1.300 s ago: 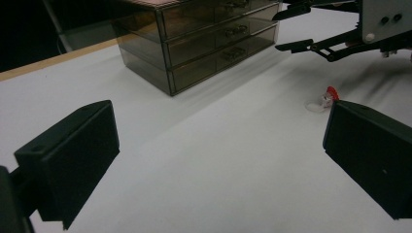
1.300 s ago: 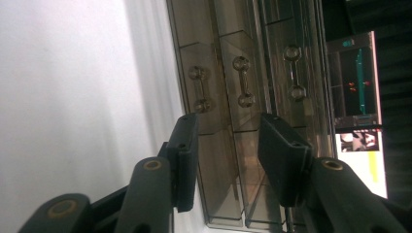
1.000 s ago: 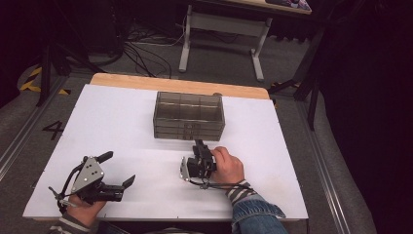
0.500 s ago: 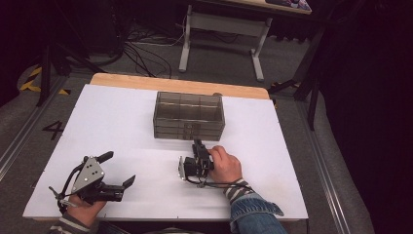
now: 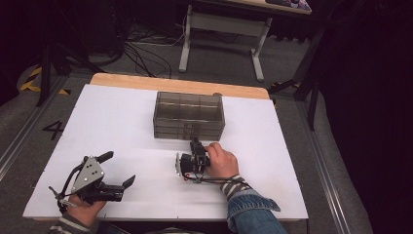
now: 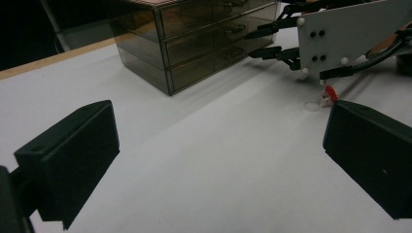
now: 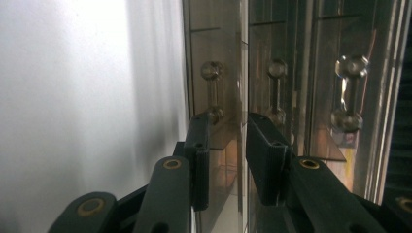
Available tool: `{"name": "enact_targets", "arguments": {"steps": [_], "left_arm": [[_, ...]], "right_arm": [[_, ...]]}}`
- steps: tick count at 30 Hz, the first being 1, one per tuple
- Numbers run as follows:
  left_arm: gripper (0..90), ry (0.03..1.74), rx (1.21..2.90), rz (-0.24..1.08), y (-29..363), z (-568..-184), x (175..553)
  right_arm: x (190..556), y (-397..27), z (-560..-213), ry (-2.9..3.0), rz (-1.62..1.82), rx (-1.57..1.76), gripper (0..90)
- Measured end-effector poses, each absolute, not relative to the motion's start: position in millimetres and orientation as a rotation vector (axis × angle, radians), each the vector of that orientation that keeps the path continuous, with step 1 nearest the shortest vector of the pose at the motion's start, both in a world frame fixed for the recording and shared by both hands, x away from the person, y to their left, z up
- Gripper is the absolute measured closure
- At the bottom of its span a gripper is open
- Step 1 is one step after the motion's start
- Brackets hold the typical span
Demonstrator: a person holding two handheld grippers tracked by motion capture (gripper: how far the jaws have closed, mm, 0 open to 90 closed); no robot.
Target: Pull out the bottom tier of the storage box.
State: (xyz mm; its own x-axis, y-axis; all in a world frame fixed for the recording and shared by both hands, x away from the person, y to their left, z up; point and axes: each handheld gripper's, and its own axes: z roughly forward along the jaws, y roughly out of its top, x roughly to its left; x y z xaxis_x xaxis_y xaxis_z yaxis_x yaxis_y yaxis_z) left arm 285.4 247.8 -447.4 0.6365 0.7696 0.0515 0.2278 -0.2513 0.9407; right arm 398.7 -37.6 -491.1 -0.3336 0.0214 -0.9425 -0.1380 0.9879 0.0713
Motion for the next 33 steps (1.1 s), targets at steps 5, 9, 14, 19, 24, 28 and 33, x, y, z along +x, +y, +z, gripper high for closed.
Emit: {"name": "enact_targets", "arguments": {"steps": [5,9,14,19,24,28,33], "left_arm": [[0.5,0.804,1.792,0.635,247.8,-447.4,285.2],[0.5,0.804,1.794,0.630,247.6,-447.5,285.4],[0.5,0.803,1.796,0.630,247.5,-447.5,285.2],[0.5,0.801,1.796,0.629,247.5,-447.5,285.1],[0.5,0.800,1.801,0.632,247.6,-447.4,285.4],[0.5,0.800,1.801,0.631,247.6,-447.4,285.4],[0.5,0.799,1.799,0.631,247.4,-447.5,285.5]], "right_arm": [[402.0,-34.0,-494.1,1.905,0.142,-0.111,72.7],[404.6,-31.5,-496.6,1.905,0.126,-0.116,73.2],[408.2,-28.9,-498.6,1.898,0.115,-0.124,74.3],[410.3,-27.4,-500.5,1.892,0.102,-0.131,75.4],[412.3,-26.9,-501.5,1.889,0.097,-0.132,75.5],[413.1,-26.8,-502.2,1.887,0.094,-0.133,76.1],[413.4,-26.4,-503.4,1.886,0.092,-0.136,76.9]]}}
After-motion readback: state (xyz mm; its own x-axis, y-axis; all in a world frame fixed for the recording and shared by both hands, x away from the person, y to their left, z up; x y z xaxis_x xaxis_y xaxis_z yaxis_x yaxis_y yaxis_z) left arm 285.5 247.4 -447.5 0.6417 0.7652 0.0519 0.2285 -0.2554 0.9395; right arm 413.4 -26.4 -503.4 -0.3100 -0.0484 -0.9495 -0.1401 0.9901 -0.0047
